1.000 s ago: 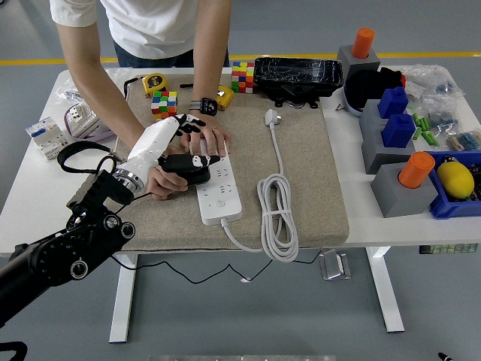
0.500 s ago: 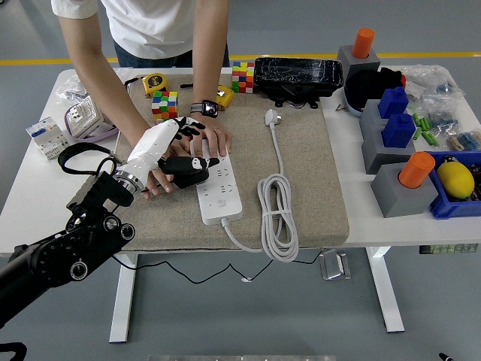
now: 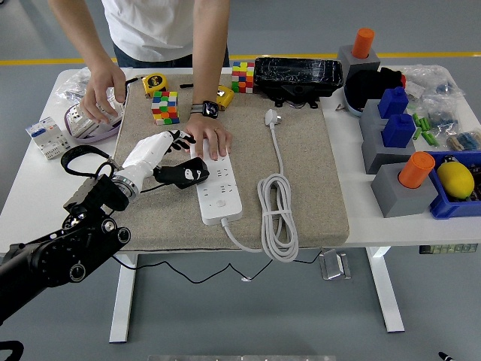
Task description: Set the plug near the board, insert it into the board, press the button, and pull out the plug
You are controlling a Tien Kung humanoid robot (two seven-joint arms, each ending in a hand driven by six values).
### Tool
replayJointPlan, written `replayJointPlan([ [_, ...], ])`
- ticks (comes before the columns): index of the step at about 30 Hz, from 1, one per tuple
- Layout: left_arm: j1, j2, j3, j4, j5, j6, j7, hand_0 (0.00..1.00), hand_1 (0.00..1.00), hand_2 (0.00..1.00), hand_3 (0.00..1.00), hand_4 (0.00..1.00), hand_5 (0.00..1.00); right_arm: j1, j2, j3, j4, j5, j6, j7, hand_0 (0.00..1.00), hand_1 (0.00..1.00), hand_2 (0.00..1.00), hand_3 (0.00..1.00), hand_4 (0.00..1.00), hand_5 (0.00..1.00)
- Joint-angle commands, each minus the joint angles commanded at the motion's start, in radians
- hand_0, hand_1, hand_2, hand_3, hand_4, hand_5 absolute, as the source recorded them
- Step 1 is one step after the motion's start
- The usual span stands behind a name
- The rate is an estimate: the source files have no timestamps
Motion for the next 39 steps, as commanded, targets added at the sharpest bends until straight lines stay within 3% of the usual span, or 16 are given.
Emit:
replayJointPlan([
  [5,-0.005,-0.004,0.021,0.016,0.008,-0.022,0.028,0.597,0.678,0.682,0.715,0.998,0.428,0.001,0.001,0.000,0.001,-0.001,0.000,0.000,0.594,0.632,0.622,0.549,0.941,0.474],
  [6,-0.006,-0.005,0.024,0.018,0.007,-0.021,0.029,0.556,0.615,0.609,0.673,0.998,0.299,0.001,0.001,0.000,0.002,-0.001,0.000,0.000,0.594,0.632,0.622,0.550,0.941,0.474],
  [10,-0.012,-0.008,0.037,0.026,-0.003,-0.010,0.021,0.556,0.615,0.609,0.673,0.998,0.299,0.001,-0.001,0.001,0.006,-0.004,-0.001,0.000,0.594,0.632,0.622,0.550,0.941,0.474],
  [11,-0.013,-0.009,0.040,0.028,-0.007,-0.007,0.017,0.402,0.483,0.540,0.544,0.901,0.132,0.001,0.000,0.001,0.006,-0.004,-0.001,0.000,0.594,0.632,0.622,0.549,0.941,0.474],
  [16,-0.020,-0.014,0.056,0.038,-0.029,0.021,-0.007,0.402,0.483,0.540,0.544,0.901,0.132,0.001,0.001,0.002,0.006,-0.004,-0.001,0.000,0.594,0.632,0.622,0.549,0.941,0.474],
  [17,-0.021,-0.015,0.059,0.040,-0.034,0.024,-0.012,0.315,0.431,0.498,0.539,0.806,0.021,0.001,0.001,0.002,0.006,-0.004,-0.001,0.000,0.594,0.632,0.622,0.549,0.941,0.474],
  [27,-0.017,-0.012,0.053,0.029,-0.058,0.007,-0.029,0.304,0.416,0.478,0.533,0.776,0.002,0.000,0.001,0.002,0.007,-0.005,-0.001,0.000,0.594,0.631,0.622,0.549,0.939,0.474],
  [39,-0.002,0.010,-0.011,0.013,-0.062,0.033,-0.085,0.295,0.398,0.456,0.526,0.764,0.002,0.000,0.000,0.003,0.006,-0.007,-0.001,0.000,0.594,0.631,0.621,0.548,0.938,0.474],
])
